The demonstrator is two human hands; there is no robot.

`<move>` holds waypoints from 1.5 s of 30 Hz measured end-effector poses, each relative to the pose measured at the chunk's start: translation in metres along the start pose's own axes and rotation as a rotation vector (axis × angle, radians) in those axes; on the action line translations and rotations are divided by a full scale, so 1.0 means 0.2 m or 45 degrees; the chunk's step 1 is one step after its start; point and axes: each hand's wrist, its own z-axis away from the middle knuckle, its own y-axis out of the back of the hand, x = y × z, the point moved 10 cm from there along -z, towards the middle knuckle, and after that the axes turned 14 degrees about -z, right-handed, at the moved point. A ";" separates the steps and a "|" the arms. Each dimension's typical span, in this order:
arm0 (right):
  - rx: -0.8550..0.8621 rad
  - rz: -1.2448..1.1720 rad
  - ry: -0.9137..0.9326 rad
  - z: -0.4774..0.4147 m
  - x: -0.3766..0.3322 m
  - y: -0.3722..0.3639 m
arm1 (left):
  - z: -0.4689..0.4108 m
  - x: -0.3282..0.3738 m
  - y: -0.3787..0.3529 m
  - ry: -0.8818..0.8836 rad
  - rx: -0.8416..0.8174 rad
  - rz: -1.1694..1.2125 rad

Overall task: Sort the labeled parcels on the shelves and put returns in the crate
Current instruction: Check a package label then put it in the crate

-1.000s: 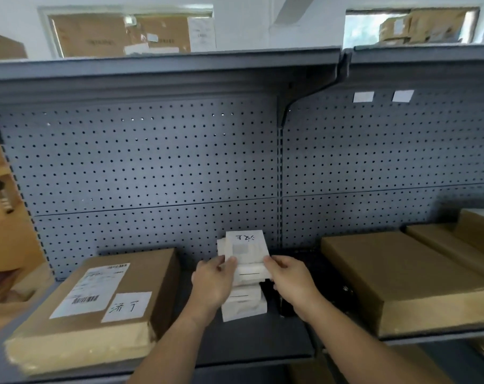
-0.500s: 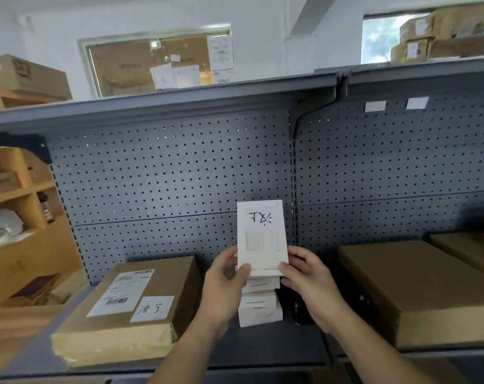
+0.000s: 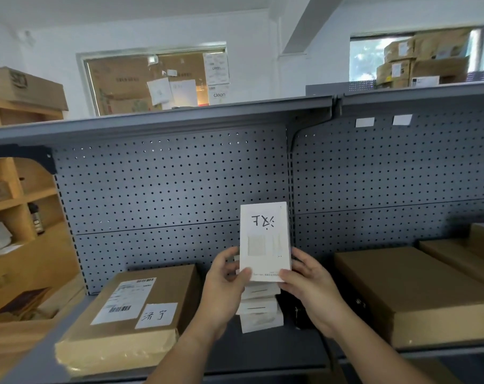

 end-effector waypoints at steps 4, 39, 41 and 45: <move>-0.053 0.035 -0.013 0.02 -0.03 -0.05 | 0.00 0.02 0.01 -0.031 -0.003 0.013; 0.048 0.125 -0.382 0.07 -0.11 -0.05 | 0.02 0.27 0.13 -0.380 0.030 -0.056; 0.006 0.276 -0.235 0.08 -0.15 -0.04 | -0.01 0.23 0.15 -0.276 0.055 0.105; -0.148 0.370 -0.120 0.12 -0.14 -0.10 | -0.05 0.16 0.14 -0.113 -0.001 0.305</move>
